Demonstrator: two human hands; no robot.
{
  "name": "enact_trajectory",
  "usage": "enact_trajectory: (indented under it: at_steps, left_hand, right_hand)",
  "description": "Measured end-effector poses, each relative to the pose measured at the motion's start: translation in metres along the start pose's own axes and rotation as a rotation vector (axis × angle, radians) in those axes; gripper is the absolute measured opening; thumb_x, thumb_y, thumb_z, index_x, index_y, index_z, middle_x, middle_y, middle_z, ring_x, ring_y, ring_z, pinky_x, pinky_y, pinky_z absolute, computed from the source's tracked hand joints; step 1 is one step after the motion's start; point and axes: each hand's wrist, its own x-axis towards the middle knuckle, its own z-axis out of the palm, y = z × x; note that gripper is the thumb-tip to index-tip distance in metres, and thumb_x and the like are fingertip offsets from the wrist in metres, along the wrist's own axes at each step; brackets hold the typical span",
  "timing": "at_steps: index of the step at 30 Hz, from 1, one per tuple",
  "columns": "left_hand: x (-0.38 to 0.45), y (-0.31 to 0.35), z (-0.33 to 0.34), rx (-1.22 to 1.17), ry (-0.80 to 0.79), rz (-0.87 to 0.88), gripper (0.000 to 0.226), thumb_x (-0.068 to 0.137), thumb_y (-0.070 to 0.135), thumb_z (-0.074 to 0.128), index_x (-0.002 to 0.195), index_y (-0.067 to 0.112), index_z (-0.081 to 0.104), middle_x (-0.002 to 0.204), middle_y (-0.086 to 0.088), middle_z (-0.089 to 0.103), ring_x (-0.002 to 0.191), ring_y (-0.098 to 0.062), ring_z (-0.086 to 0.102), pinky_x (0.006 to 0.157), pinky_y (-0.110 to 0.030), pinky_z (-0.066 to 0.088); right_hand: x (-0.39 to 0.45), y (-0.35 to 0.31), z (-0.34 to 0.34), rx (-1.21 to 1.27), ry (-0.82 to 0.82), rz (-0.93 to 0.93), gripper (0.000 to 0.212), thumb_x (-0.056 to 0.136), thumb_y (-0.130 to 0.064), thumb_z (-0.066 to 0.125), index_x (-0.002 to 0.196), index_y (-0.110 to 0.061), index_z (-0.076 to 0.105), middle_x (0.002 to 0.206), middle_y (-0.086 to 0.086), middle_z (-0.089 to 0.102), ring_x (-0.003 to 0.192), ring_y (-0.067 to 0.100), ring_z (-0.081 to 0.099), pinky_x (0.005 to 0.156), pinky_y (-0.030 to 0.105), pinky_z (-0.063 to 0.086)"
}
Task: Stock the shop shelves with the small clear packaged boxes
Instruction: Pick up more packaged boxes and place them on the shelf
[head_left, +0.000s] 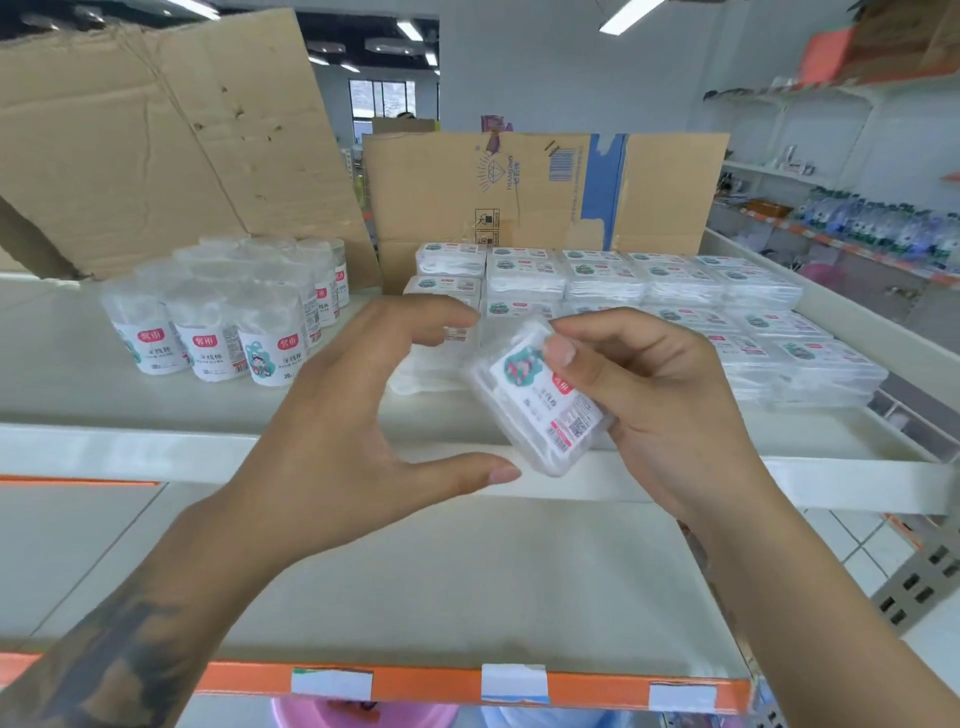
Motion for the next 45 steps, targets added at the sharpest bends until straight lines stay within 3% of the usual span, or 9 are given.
enact_trajectory:
  at_steps: [5, 14, 17, 20, 23, 26, 30, 36, 45]
  left_hand:
    - [0.015, 0.0, -0.011, 0.124, -0.127, 0.202, 0.06, 0.081, 0.046, 0.081, 0.136, 0.032, 0.06, 0.142, 0.015, 0.058, 0.131, -0.002, 0.054, 0.11, -0.02, 0.04]
    - [0.011, -0.004, -0.019, 0.13, -0.185, 0.012, 0.064, 0.065, 0.049, 0.09, 0.122, 0.039, 0.062, 0.119, 0.025, 0.066, 0.113, 0.001, 0.063, 0.093, -0.02, 0.046]
    - [0.014, -0.01, -0.018, 0.117, -0.109, -0.051, 0.071, 0.064, 0.055, 0.091, 0.128, 0.039, 0.063, 0.123, 0.028, 0.064, 0.115, 0.003, 0.061, 0.096, -0.011, 0.042]
    - [0.03, -0.025, -0.018, 0.074, -0.021, -0.159, 0.074, 0.065, 0.052, 0.087, 0.133, 0.039, 0.063, 0.126, 0.027, 0.065, 0.112, 0.005, 0.062, 0.096, -0.006, 0.041]
    - [0.057, -0.041, -0.016, 0.095, 0.016, -0.255, 0.073, 0.065, 0.059, 0.081, 0.134, 0.04, 0.064, 0.122, 0.024, 0.067, 0.106, 0.009, 0.062, 0.09, -0.002, 0.04]
    - [0.086, -0.058, -0.012, 0.178, -0.01, -0.323, 0.07, 0.072, 0.053, 0.085, 0.136, 0.036, 0.062, 0.118, 0.015, 0.069, 0.104, -0.003, 0.065, 0.082, -0.003, 0.042]
    - [0.113, -0.08, -0.001, 0.301, -0.071, -0.389, 0.067, 0.078, 0.052, 0.084, 0.137, 0.031, 0.061, 0.125, 0.006, 0.067, 0.111, -0.016, 0.063, 0.099, -0.031, 0.047]
    - [0.131, -0.103, 0.005, 0.304, -0.096, -0.477, 0.062, 0.082, 0.044, 0.083, 0.137, 0.025, 0.061, 0.11, 0.004, 0.057, 0.108, -0.019, 0.058, 0.089, -0.028, 0.041]
    - [0.145, -0.123, 0.009, 0.325, -0.288, -0.509, 0.063, 0.098, 0.039, 0.067, 0.154, 0.023, 0.042, 0.154, -0.004, 0.047, 0.139, -0.024, 0.046, 0.115, -0.036, 0.036]
  right_hand:
    - [0.01, -0.005, -0.002, -0.143, -0.178, 0.031, 0.021, 0.075, -0.023, 0.078, 0.092, -0.011, 0.08, 0.092, 0.014, 0.078, 0.084, 0.026, 0.073, 0.075, 0.034, 0.056]
    - [0.026, -0.008, 0.0, -0.319, -0.389, 0.034, 0.012, 0.089, -0.003, 0.073, 0.1, -0.006, 0.078, 0.095, 0.009, 0.079, 0.088, 0.02, 0.074, 0.081, 0.033, 0.057]
    - [0.028, -0.002, -0.005, -0.502, -0.225, -0.134, 0.011, 0.091, -0.018, 0.075, 0.101, -0.013, 0.077, 0.097, -0.002, 0.078, 0.094, 0.01, 0.072, 0.086, 0.03, 0.056]
    - [0.03, 0.016, -0.02, -1.059, 0.006, -0.391, 0.038, 0.095, -0.052, 0.064, 0.116, -0.021, 0.074, 0.123, -0.005, 0.069, 0.115, 0.013, 0.064, 0.099, 0.036, 0.051]
    - [0.023, 0.027, -0.025, -1.411, 0.042, -0.244, 0.065, 0.091, -0.076, 0.039, 0.135, -0.034, 0.061, 0.147, 0.002, 0.054, 0.134, 0.028, 0.051, 0.114, 0.049, 0.038]
    - [0.019, 0.029, -0.024, -1.471, 0.07, -0.148, 0.069, 0.089, -0.079, 0.033, 0.139, -0.039, 0.055, 0.15, 0.0, 0.051, 0.139, 0.028, 0.046, 0.116, 0.051, 0.032]
    - [0.022, 0.033, -0.025, -1.54, 0.059, -0.12, 0.064, 0.086, -0.076, 0.037, 0.135, -0.04, 0.055, 0.145, -0.004, 0.055, 0.139, 0.027, 0.045, 0.115, 0.052, 0.032]
    - [0.023, 0.035, -0.026, -1.533, 0.056, -0.132, 0.062, 0.085, -0.073, 0.038, 0.135, -0.04, 0.054, 0.145, -0.005, 0.055, 0.139, 0.026, 0.044, 0.116, 0.051, 0.03]
    - [0.023, 0.037, -0.027, -1.528, 0.065, -0.14, 0.064, 0.084, -0.074, 0.037, 0.137, -0.04, 0.053, 0.145, -0.005, 0.054, 0.139, 0.025, 0.042, 0.117, 0.049, 0.027]
